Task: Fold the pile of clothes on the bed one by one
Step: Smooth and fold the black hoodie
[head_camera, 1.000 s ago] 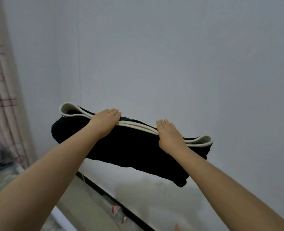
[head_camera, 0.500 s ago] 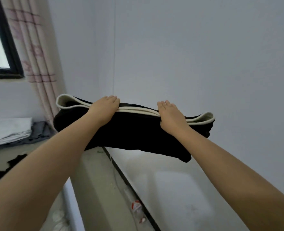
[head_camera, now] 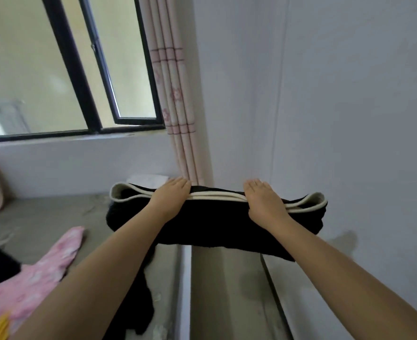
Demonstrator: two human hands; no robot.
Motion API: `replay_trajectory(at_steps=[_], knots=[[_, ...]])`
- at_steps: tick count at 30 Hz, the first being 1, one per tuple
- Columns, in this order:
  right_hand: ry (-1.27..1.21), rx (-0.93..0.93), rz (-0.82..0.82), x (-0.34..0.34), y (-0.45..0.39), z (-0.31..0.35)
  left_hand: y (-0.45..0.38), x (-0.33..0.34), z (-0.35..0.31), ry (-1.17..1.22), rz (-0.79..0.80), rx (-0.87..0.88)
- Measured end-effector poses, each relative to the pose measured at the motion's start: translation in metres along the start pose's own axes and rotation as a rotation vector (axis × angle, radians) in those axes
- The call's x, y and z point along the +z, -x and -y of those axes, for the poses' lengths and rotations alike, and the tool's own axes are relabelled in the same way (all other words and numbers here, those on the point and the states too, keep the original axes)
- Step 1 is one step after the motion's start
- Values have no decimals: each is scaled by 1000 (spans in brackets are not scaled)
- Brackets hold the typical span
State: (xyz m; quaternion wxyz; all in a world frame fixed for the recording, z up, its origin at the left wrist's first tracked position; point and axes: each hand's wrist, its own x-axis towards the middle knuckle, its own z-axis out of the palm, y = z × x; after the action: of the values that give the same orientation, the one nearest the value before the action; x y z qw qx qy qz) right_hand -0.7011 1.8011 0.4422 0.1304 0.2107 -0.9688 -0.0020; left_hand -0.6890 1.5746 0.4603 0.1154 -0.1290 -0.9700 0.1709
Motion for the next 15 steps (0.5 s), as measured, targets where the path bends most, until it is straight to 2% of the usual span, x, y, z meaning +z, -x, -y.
replay_trajectory(at_steps=[3, 10, 15], knots=[[-59, -100, -3, 27, -67, 20, -16, 21, 46, -51, 95, -80], [-187, -215, 21, 64, -229, 83, -78, 74, 175, -49, 130, -217], [-229, -284, 27, 93, -330, 104, -125, 128, 236, -16, 183, -320]])
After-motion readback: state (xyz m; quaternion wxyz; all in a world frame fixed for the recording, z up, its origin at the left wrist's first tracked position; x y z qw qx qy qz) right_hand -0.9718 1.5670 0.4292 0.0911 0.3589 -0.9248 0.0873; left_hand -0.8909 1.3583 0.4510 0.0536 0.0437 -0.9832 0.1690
